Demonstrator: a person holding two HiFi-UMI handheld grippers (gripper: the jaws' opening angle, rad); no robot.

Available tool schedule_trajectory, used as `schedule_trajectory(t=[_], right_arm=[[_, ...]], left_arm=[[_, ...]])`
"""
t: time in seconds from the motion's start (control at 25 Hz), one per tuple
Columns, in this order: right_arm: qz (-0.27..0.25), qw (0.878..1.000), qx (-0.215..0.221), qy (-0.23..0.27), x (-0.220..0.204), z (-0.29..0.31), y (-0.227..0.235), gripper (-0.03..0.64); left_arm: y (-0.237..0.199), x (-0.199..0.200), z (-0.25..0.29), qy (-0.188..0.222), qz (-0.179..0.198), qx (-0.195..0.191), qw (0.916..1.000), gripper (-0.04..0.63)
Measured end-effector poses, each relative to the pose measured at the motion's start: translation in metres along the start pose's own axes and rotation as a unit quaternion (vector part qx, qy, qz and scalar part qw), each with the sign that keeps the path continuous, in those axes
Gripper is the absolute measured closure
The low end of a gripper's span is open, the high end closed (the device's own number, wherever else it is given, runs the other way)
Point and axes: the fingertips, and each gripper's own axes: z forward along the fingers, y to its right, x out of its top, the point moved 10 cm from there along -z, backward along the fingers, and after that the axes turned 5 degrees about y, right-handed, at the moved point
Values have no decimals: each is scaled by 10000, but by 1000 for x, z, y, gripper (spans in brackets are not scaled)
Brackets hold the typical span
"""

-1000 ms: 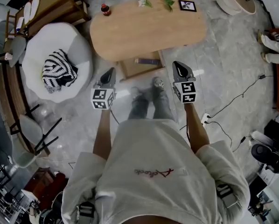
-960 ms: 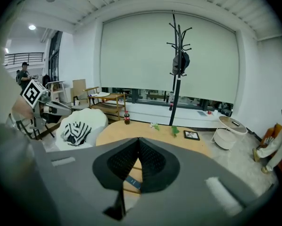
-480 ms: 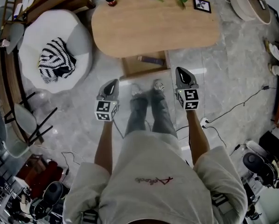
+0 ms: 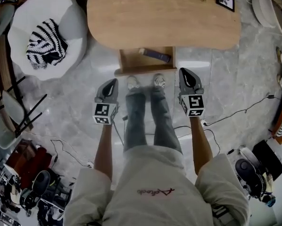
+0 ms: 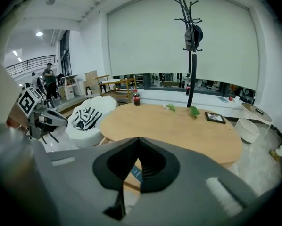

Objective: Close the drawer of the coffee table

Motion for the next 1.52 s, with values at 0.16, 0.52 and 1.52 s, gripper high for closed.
schedule_trajectory(t=[0.16, 0.52, 1.52], right_arm=[[108, 9994, 105, -315, -68, 24, 5, 611], [360, 9958, 293, -790, -208, 55, -1, 611], [180, 9963, -461, -707, -341, 129, 34, 534]], left_arm=[[-11, -57, 30, -193, -133, 143, 9996, 595], [-11, -171, 85, -321, -246, 187, 9990, 595], [-68, -289, 151, -45, 44, 817, 9966, 341]])
